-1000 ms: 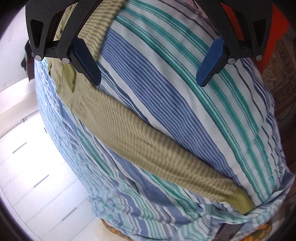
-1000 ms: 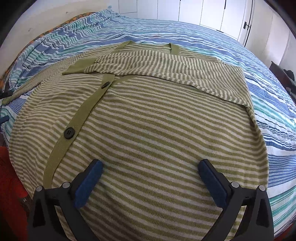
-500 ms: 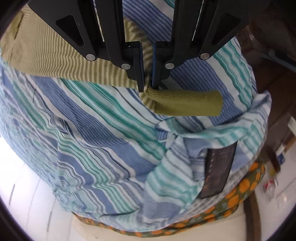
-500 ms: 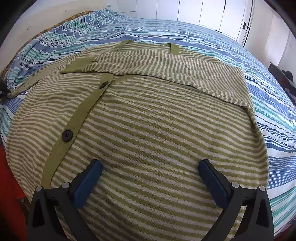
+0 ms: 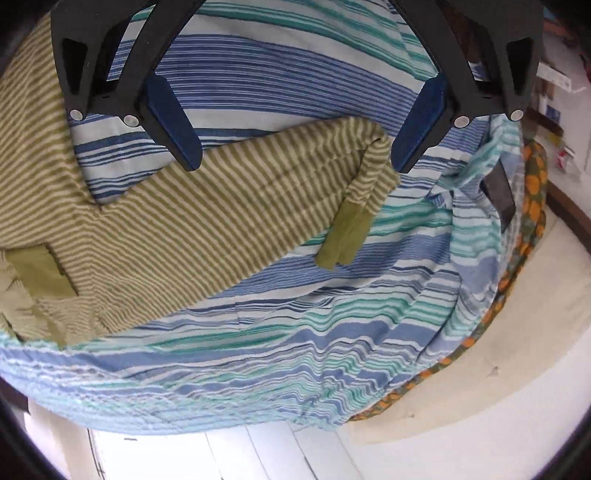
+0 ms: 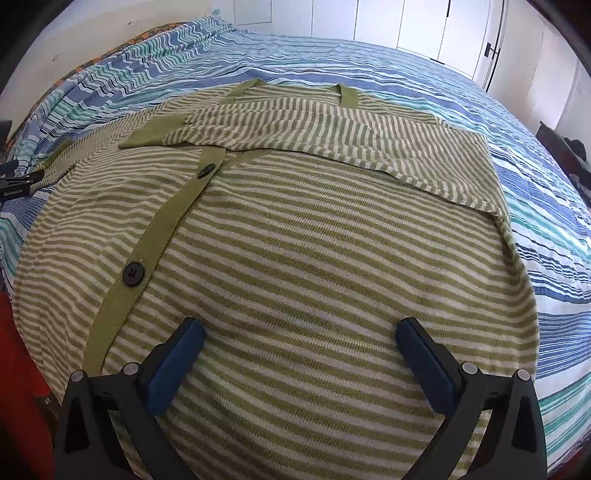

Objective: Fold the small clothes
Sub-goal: 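Reach the left gripper to the other green sleeve cuff and grasp it, then lift the held cuff with the left gripper and lay it across the body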

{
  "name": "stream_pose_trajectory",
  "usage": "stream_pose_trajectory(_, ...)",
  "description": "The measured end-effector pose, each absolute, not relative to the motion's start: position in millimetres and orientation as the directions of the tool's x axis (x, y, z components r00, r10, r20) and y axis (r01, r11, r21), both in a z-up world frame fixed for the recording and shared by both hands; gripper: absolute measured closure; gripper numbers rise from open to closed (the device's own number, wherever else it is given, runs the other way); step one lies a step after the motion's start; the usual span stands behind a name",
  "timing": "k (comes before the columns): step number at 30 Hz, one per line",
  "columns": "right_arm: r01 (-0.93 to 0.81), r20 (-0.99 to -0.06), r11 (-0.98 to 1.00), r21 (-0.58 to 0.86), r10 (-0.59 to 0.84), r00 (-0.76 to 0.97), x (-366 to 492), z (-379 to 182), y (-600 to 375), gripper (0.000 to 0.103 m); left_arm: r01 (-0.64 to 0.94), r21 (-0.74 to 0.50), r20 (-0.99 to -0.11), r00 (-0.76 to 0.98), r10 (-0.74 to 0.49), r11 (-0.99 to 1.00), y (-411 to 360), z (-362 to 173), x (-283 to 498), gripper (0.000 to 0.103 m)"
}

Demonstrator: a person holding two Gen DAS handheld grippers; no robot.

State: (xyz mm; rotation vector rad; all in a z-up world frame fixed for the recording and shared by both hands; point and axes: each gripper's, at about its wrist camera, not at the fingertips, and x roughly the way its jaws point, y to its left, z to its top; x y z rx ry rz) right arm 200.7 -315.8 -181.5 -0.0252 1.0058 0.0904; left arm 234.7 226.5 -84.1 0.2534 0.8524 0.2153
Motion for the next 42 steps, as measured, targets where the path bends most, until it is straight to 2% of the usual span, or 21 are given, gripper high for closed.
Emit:
stream_pose_trajectory(2, -0.086, -0.841, 0.996, 0.021, 0.064, 0.537, 200.5, -181.8, -315.8, 0.0, -0.19, 0.136, -0.749, 0.623, 0.227, 0.972, 276.1, -69.2, 245.9, 0.001)
stream_pose_trajectory(4, -0.085, -0.839, 0.996, 0.021, 0.063, 0.54, 200.6, -182.1, -315.5, 0.0, -0.264, -0.028, -0.765, 0.626, 0.149, 0.964, 319.2, -68.5, 255.1, 0.02)
stream_pose_trajectory(5, -0.085, -0.839, 0.996, 0.02, 0.063, 0.54, 200.6, -182.3, -315.3, 0.0, -0.269, -0.091, -0.777, 0.621, 0.1, 0.959, 335.4, -70.4, 262.2, 0.049)
stream_pose_trajectory(6, -0.084, -0.84, 0.996, 0.02, 0.062, 0.54, 200.6, -182.2, -315.2, 0.0, -0.258, -0.144, -0.794, 0.606, 0.044, 0.955, 348.0, -73.6, 273.6, 0.066)
stream_pose_trajectory(8, -0.084, -0.841, 0.996, 0.02, 0.062, 0.537, 200.8, -182.0, -315.1, 0.0, -0.193, -0.237, -0.817, 0.57, -0.088, 0.952, 357.3, -81.8, 293.7, 0.066)
stream_pose_trajectory(9, -0.084, -0.841, 0.996, 0.02, 0.062, 0.537, 201.0, -182.0, -315.3, 0.0, -0.175, -0.233, -0.828, 0.552, -0.1, 0.957, 356.4, -84.6, 302.2, 0.066)
stream_pose_trajectory(14, -0.084, -0.843, 0.996, 0.019, 0.061, 0.535, 201.3, -182.4, -315.4, 0.0, -0.038, -0.149, -0.881, 0.46, -0.115, 0.988, 326.5, -104.3, 337.0, 0.066)
stream_pose_trajectory(16, -0.084, -0.844, 0.996, 0.018, 0.06, 0.533, 201.3, -182.4, -315.4, 0.0, -0.02, -0.09, -0.903, 0.423, -0.073, 0.996, 322.5, -113.5, 349.8, 0.063)
stream_pose_trajectory(18, -0.084, -0.844, 0.996, 0.018, 0.06, 0.533, 201.6, -182.4, -315.4, 0.0, -0.024, -0.047, -0.921, 0.388, -0.034, 0.999, 319.2, -125.5, 359.9, 0.056)
stream_pose_trajectory(20, -0.084, -0.843, 0.996, 0.018, 0.06, 0.534, 201.7, -182.4, -315.5, 0.0, -0.02, -0.034, -0.928, 0.372, -0.024, 0.999, 317.8, -135.1, 366.1, 0.057)
stream_pose_trajectory(21, -0.084, -0.842, 0.996, 0.017, 0.059, 0.536, 201.5, -182.3, -315.5, 0.0, -0.01, -0.03, -0.93, 0.367, -0.024, 0.999, 314.8, -138.1, 367.5, 0.071)
stream_pose_trajectory(22, -0.084, -0.841, 0.996, 0.016, 0.059, 0.537, 201.5, -182.4, -315.5, 0.0, -0.004, -0.022, -0.931, 0.363, -0.019, 1.0, 312.7, -139.8, 369.1, 0.09)
stream_pose_trajectory(23, -0.083, -0.841, 0.996, 0.016, 0.059, 0.538, 201.7, -182.8, -315.7, 0.0, -0.01, -0.017, -0.933, 0.361, -0.013, 1.0, 311.6, -139.9, 368.8, 0.101)
stream_pose_trajectory(25, -0.083, -0.842, 0.996, 0.017, 0.06, 0.537, 202.2, -182.8, -316.1, 0.0, -0.072, -0.01, -0.899, 0.438, 0.023, 0.997, 319.0, -124.4, 359.2, 0.101)
stream_pose_trajectory(26, -0.083, -0.842, 0.996, 0.018, 0.06, 0.535, 202.6, -182.6, -316.3, 0.0, -0.143, -0.047, -0.873, 0.487, 0.029, 0.989, 332.1, -111.2, 351.1, 0.101)
stream_pose_trajectory(28, -0.081, -0.843, 0.996, 0.022, 0.063, 0.534, 202.2, -182.6, -316.5, 0.0, -0.364, -0.187, -0.816, 0.575, 0.062, 0.913, 374.1, -87.2, 317.7, 0.101)
stream_pose_trajectory(30, -0.079, -0.841, 0.997, 0.026, 0.065, 0.537, 201.0, -182.6, -316.3, 0.0, -0.56, -0.364, -0.773, 0.628, 0.094, 0.744, 420.4, -79.4, 270.4, 0.101)
stream_pose_trajectory(32, -0.076, -0.839, 0.997, 0.026, 0.063, 0.541, 199.9, -182.9, -315.7, 0.0, -0.661, -0.466, -0.755, 0.644, 0.126, 0.589, 451.8, -86.7, 227.9, 0.101)
stream_pose_trajectory(40, -0.071, -0.839, 0.997, 0.024, 0.059, 0.541, 199.9, -182.6, -316.1, 0.0, -0.73, -0.549, -0.778, 0.624, 0.069, 0.408, 462.7, -150.5, 159.9, 0.1)
stream_pose_trajectory(42, -0.07, -0.841, 0.997, 0.023, 0.057, 0.539, 200.4, -182.5, -316.2, 0.0, -0.727, -0.564, -0.772, 0.632, 0.061, 0.39, 463.2, -161.9, 152.1, 0.094)
